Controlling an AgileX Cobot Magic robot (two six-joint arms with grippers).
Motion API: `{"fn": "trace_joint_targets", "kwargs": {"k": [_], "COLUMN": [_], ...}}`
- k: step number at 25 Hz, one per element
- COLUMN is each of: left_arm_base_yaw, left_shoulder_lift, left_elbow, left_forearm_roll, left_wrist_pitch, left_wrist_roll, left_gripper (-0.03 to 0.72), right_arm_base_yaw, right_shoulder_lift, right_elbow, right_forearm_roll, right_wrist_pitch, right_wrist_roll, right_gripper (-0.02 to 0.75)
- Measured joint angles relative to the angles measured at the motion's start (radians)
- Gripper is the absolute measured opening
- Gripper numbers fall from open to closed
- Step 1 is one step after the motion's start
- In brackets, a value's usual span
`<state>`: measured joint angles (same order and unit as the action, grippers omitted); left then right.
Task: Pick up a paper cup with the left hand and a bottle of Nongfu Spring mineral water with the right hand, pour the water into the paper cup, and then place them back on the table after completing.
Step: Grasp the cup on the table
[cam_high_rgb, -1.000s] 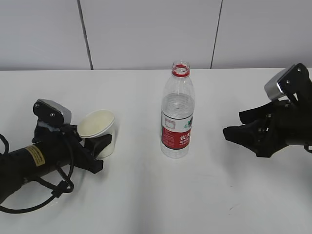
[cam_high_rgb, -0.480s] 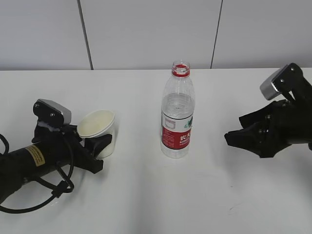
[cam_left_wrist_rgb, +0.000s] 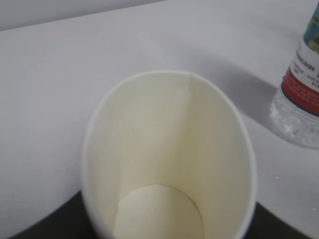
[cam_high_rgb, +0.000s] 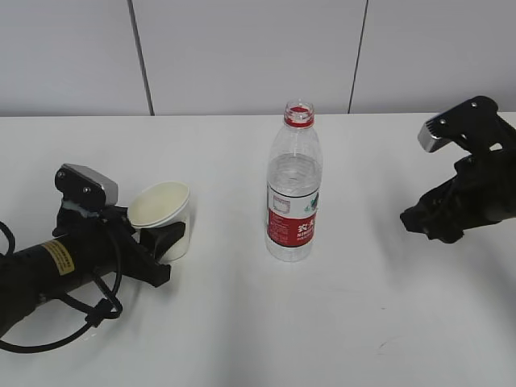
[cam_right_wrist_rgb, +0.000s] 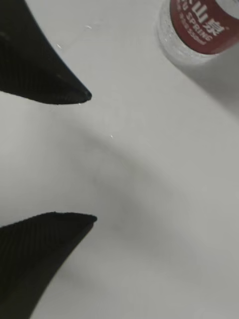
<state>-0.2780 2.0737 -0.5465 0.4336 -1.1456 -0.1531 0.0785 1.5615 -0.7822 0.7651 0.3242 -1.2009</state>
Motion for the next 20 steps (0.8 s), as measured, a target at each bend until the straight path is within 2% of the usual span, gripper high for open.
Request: {"fn": "trace_joint_targets", "kwargs": {"k": [7, 10, 13, 15, 20], "left_arm_base_yaw": [0.0, 0.0, 0.0, 0.0, 0.0], "left_shoulder_lift": [0.0, 0.0, 0.0, 0.0, 0.0], "left_elbow": [0.0, 0.0, 0.0, 0.0, 0.0], "left_forearm_roll": [0.0, 0.0, 0.0, 0.0, 0.0], "left_wrist_pitch": [0.0, 0.0, 0.0, 0.0, 0.0], "left_wrist_roll": [0.0, 0.0, 0.0, 0.0, 0.0], "left_gripper": [0.342, 0.342, 0.342, 0.342, 0.342], "right_arm_base_yaw": [0.161, 0.183, 0.185, 0.185, 0.185], "right_shoulder_lift": [0.0, 0.0, 0.0, 0.0, 0.0], "right_elbow": [0.091, 0.134, 0.18, 0.217, 0.308], "right_forearm_roll": [-0.069, -0.279, -0.593, -0.743, -0.994], "right_wrist_pitch": [-0.404, -0.5, -0.598, -0.662, -0.822], "right_wrist_roll": [0.142, 0.397, 0.747, 0.934, 1.16], "right_gripper": [0.501, 0.501, 0.501, 0.501, 0.501]}}
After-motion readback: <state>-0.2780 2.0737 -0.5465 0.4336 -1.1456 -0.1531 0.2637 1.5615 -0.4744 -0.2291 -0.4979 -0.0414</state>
